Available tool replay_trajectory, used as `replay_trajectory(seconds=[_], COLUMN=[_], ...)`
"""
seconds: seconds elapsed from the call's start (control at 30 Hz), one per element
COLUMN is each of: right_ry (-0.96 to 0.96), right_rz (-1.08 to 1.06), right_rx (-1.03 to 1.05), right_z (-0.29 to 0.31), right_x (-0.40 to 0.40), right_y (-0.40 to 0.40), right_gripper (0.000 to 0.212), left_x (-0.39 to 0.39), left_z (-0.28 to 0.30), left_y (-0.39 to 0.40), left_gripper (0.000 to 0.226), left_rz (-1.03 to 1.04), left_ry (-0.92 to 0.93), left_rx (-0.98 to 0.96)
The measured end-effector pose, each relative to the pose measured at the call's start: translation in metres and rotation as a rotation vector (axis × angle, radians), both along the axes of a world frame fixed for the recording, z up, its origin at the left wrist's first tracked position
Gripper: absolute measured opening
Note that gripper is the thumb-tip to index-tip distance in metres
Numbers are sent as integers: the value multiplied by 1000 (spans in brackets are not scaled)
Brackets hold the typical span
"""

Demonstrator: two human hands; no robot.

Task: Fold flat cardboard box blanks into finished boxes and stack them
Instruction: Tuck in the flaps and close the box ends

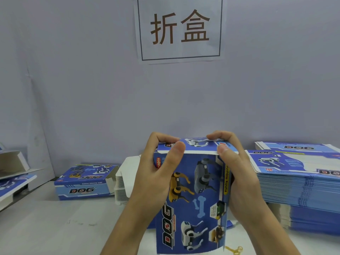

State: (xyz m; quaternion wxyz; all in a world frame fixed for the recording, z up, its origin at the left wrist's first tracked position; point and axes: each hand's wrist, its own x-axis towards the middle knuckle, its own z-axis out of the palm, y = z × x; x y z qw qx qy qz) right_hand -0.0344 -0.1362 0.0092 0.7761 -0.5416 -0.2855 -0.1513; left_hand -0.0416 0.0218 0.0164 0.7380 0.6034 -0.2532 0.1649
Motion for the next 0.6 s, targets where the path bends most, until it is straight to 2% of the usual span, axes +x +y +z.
replay_trajectory(seconds=[0.13, 0.3, 0.4, 0.6], right_ry=[-31, -98, -105, -41], right_rz=[-20, -134, -204, -214], right_rx=[14, -21, -22, 1], right_z=[-3, -4, -3, 1], right_x=[2, 3, 2, 1], right_y=[-4, -6, -3, 7], right_gripper=[21, 29, 20, 25], left_x=[1, 4, 5, 3], left_z=[0, -5, -5, -2], left_y=[-2, -3, -5, -9], left_gripper=[28, 30, 24, 28], left_rz=[-8, 52, 93, 109], left_ry=[-38, -104, -135, -58], left_rx=[-4, 5, -25, -88])
